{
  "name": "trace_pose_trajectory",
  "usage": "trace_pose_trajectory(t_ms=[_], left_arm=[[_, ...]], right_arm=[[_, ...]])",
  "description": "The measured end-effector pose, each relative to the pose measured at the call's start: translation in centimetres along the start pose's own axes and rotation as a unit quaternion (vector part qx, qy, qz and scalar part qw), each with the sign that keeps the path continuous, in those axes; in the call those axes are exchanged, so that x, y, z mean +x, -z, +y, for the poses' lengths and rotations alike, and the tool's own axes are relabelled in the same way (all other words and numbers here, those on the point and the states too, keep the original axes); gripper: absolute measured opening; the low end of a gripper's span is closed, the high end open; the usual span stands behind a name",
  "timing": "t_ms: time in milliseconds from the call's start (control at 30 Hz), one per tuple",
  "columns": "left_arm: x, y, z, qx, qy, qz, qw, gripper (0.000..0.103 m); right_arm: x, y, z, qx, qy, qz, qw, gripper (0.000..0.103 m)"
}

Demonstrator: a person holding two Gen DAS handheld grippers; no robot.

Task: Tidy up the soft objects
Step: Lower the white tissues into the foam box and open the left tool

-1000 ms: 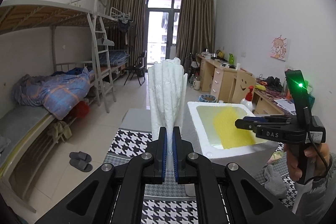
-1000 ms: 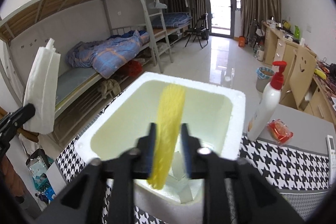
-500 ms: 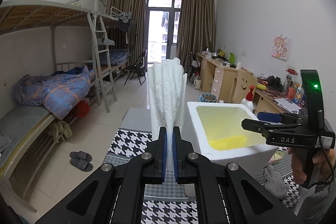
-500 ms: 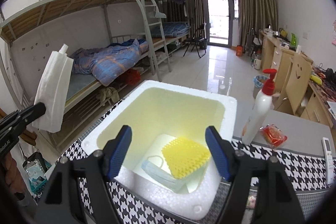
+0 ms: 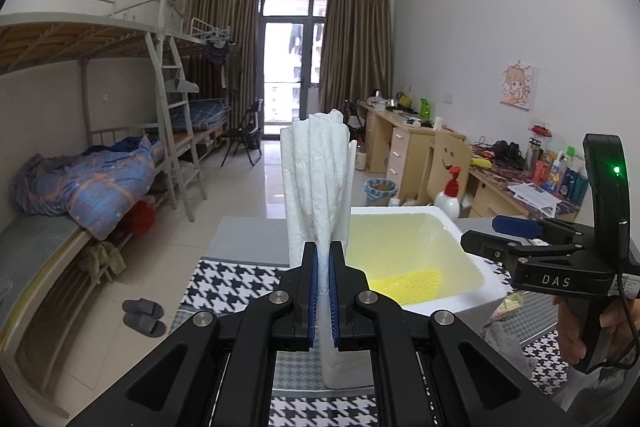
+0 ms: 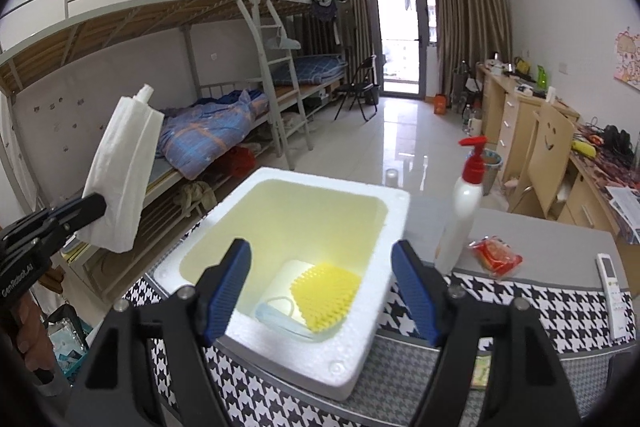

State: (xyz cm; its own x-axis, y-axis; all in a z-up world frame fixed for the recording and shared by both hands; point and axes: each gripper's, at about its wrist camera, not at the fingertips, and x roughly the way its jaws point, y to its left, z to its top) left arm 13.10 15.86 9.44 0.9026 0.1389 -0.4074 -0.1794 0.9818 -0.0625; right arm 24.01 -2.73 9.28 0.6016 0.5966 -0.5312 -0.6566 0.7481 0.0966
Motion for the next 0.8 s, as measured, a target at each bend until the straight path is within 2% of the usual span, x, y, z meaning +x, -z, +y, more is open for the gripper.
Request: trace_pose_trajectory(t_ms=[500, 800], left_arm=[[2.1, -0.5, -4.5, 0.026, 0.05, 0.017, 0.9983, 0.005], [4.7, -0.4, -5.9, 0.033, 0.05, 0.041, 0.9974, 0.005]], right_arm=[[-3.7, 1.7, -3.6, 0.029, 0.043, -0.021, 0.998, 0.076], [-4.9, 3.0, -5.0, 0.039, 0.063, -0.022, 0.997, 0.076]])
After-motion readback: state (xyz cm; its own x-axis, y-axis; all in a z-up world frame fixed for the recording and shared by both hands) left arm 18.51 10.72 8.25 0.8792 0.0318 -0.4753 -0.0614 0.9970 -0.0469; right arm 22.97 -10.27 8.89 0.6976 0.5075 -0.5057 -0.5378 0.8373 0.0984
